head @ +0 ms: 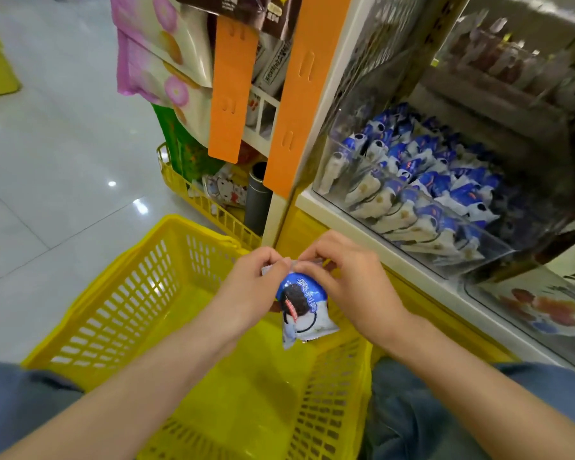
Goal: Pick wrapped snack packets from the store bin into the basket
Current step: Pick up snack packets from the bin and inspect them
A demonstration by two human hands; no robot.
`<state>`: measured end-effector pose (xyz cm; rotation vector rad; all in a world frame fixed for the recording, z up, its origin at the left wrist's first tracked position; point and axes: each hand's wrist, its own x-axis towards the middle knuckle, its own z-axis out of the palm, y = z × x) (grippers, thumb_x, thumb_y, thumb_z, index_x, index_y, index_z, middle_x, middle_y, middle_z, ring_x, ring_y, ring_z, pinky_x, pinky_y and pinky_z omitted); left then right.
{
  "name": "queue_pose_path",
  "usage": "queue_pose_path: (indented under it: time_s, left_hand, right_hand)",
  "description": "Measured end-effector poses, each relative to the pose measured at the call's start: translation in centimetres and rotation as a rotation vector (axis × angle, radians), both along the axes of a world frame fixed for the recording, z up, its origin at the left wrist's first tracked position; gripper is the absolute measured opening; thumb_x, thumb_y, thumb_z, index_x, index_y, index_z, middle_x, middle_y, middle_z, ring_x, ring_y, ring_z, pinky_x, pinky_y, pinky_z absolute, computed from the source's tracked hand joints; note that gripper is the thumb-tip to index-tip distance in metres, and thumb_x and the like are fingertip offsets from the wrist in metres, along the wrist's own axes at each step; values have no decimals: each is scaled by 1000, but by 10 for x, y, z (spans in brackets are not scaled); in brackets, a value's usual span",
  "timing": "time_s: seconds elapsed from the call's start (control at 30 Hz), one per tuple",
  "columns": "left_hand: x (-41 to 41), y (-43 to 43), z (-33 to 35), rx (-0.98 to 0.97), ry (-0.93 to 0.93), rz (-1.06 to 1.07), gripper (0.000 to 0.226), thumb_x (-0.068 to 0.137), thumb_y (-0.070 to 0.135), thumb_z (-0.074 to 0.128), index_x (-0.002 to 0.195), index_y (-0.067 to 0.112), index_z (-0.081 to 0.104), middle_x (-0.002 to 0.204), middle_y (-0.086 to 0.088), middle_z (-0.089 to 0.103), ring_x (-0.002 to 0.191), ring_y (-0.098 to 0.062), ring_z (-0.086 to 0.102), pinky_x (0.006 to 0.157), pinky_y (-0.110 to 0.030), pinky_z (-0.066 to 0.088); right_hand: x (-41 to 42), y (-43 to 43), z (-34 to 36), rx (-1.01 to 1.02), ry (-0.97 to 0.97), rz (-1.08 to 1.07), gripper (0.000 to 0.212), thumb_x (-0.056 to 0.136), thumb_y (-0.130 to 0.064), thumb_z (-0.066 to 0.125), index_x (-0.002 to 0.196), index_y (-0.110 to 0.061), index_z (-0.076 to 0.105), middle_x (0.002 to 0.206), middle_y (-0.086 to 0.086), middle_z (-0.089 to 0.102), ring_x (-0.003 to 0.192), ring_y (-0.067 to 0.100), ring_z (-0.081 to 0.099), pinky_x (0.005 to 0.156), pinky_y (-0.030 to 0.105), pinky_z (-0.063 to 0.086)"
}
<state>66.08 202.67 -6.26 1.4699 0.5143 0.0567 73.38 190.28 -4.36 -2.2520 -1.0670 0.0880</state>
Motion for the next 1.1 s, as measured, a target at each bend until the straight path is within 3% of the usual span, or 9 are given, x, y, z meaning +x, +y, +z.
queue_pose_path:
  time_s: [0.1, 0.2, 0.33, 0.43, 0.57, 0.7, 0.77, 0.87, 1.1]
  left_hand:
    - [5, -5, 1, -84, 9, -12, 26, 95, 14, 48, 70, 12, 48, 63, 2, 58, 52, -2, 56, 49, -20, 50]
    - [8, -8, 5, -161, 36, -45, 7, 91, 17, 56, 90, 11, 57, 83, -7, 65, 69, -13, 62, 62, -28, 50]
    - [7, -11, 3, -214, 44, -81, 32, 81, 9, 67, 110, 6, 54, 102, -12, 68, 76, -14, 65, 65, -29, 57]
    - [7, -8, 3, -203, -35, 18, 25, 84, 5, 63, 108, 9, 57, 95, -13, 70, 72, -13, 66, 62, -23, 56]
    - [6, -1, -1, -72, -88, 32, 19, 89, 5, 55, 94, 24, 56, 79, -3, 68, 57, -3, 64, 57, -21, 55]
    - [3, 4, -8, 127, -101, -90, 24, 91, 6, 53, 110, 21, 57, 86, -7, 68, 64, -11, 64, 63, -27, 55]
    - [2, 4, -11, 201, -110, -134, 26, 89, 6, 57, 102, 29, 59, 86, -9, 68, 68, -13, 63, 65, -28, 55]
    - [1, 3, -11, 153, -108, -101, 14, 90, 10, 56, 91, 24, 60, 73, 0, 69, 55, -6, 63, 59, -25, 54]
    - [0, 5, -11, 193, -199, -11, 22, 91, 11, 54, 69, 15, 51, 57, 5, 63, 57, -5, 59, 56, -25, 51]
  right_hand:
    - [2, -5, -2, 17, 7, -9, 10, 87, -24, 63, 83, -15, 66, 82, -4, 60, 75, 4, 53, 66, 18, 44]
    - [7, -8, -4, 173, 306, -172, 14, 90, -18, 58, 76, -21, 60, 72, -6, 61, 62, 2, 55, 56, 18, 46]
    - [17, -11, -5, 399, 649, -406, 17, 95, -10, 48, 79, -14, 52, 73, 6, 59, 53, 0, 60, 48, 16, 50]
    - [20, -15, -4, 348, 837, -379, 6, 96, -7, 43, 95, -6, 49, 81, 11, 63, 59, 5, 65, 55, 22, 56]
    - [21, -21, -10, -114, 637, -260, 24, 92, -11, 54, 115, -11, 47, 98, 20, 67, 93, 33, 64, 87, 48, 50]
    - [12, -20, -5, -133, 519, -137, 72, 76, -31, 73, 136, -26, 33, 115, -13, 50, 105, 2, 50, 85, 9, 43]
    - [9, -18, -3, -104, 468, -48, 60, 74, -36, 72, 128, -26, 46, 113, -13, 54, 101, -2, 52, 83, 7, 43]
    - [8, -15, 1, -97, 430, -31, 34, 78, -31, 71, 109, -20, 61, 103, -8, 64, 96, 4, 57, 89, 28, 47]
    - [-1, -14, 0, 26, 551, -39, 24, 84, -29, 64, 104, -20, 53, 101, -8, 63, 93, 4, 61, 84, 30, 52]
